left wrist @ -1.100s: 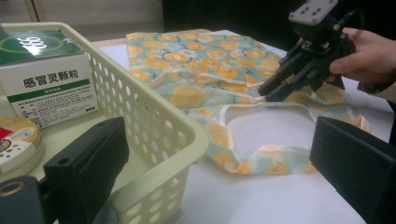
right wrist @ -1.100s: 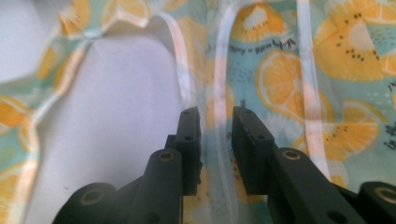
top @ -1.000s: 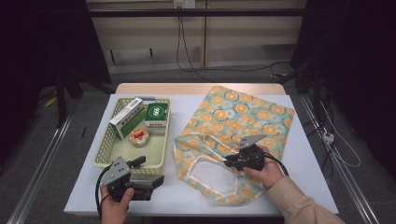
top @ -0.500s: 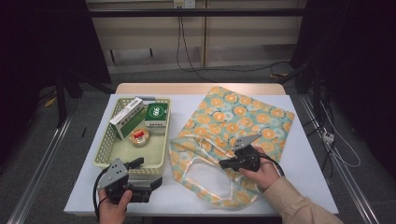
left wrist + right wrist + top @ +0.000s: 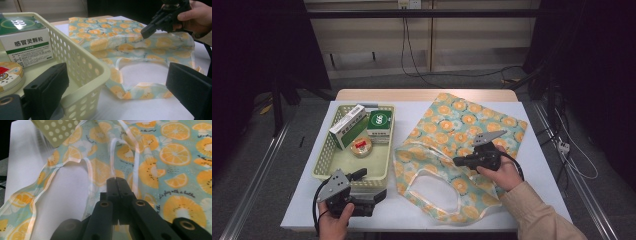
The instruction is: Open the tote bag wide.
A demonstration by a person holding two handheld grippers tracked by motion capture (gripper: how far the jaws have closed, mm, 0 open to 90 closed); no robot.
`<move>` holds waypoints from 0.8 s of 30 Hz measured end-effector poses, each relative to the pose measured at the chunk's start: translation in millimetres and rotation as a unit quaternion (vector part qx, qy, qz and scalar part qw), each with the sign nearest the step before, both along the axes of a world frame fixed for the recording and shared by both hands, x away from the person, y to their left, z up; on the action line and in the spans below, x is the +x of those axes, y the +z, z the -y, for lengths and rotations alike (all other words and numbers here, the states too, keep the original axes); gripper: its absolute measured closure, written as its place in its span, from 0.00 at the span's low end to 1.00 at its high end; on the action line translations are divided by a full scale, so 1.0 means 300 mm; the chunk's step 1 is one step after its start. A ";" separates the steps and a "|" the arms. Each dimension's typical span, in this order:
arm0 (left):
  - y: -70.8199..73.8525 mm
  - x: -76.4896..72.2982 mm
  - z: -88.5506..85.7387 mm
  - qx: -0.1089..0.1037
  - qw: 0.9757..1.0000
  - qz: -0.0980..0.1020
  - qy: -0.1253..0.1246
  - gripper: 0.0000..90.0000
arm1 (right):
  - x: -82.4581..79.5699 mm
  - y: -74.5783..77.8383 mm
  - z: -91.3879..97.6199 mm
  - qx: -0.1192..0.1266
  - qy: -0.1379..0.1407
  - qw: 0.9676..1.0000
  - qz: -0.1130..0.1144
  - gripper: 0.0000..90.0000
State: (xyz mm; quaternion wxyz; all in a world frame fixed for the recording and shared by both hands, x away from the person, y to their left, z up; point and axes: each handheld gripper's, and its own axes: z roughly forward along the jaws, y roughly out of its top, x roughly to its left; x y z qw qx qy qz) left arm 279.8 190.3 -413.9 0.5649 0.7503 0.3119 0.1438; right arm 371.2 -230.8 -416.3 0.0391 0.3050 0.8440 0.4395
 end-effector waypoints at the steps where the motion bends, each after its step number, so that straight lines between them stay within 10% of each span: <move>1: 0.000 -0.001 0.000 0.000 1.000 0.000 0.000 0.05 | 0.009 -0.001 0.006 0.001 -0.001 1.000 -0.001 1.00; 24: -0.001 0.012 0.008 0.001 1.000 0.001 -0.005 0.05 | 0.183 -0.072 0.147 0.007 -0.087 0.996 -0.018 1.00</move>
